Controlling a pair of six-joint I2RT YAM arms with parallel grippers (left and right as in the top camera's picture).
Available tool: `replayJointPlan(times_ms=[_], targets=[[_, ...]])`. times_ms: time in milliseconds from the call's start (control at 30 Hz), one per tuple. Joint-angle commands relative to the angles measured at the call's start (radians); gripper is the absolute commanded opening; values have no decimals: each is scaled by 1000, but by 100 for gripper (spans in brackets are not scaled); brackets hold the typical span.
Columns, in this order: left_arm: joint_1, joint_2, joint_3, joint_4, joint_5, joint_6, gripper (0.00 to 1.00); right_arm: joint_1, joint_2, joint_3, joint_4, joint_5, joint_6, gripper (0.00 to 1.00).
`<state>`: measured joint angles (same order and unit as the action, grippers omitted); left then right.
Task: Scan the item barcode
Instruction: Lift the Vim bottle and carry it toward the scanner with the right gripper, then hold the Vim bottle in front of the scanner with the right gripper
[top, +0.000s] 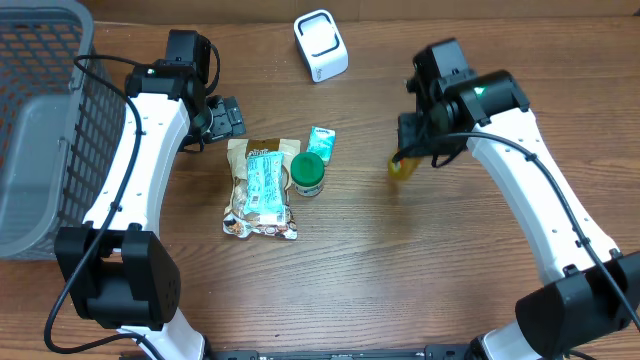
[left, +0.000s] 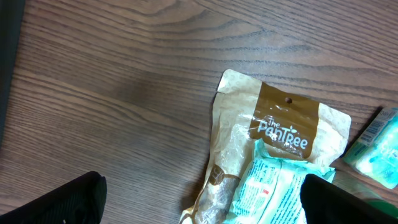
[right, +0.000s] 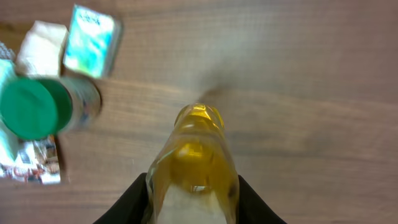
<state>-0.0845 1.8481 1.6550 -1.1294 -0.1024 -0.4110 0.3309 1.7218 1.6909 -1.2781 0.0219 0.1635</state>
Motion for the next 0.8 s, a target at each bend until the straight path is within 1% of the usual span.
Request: replayJointPlan(times_ms=[0,100,200,400,433,467,667,767], targets=[[-2,-14,14,4,-9,15,100,29,-20,178,13,149,-16,29],[-2,-14,14,4,-9,15,100,64,-20,262,18,246,-55,29],[-2,-14,14,4,-9,15,99,95,-20,281,82,292,-95,29],[-2,-14,14,4,-9,15,100,142,27,278,321,352,-269,28],[-2,-14,14,4,-9,15,100,149,40,278,354,361,-293,28],[-2,-14,14,4,-9,15,99,162,76,278,423,374,-351,25],[-2,-14,14,4,-9,15,99,195,189,278,590,428,-434,24],[-2,-14,14,4,-9,15,100,208,262,277,694,499,-517,24]])
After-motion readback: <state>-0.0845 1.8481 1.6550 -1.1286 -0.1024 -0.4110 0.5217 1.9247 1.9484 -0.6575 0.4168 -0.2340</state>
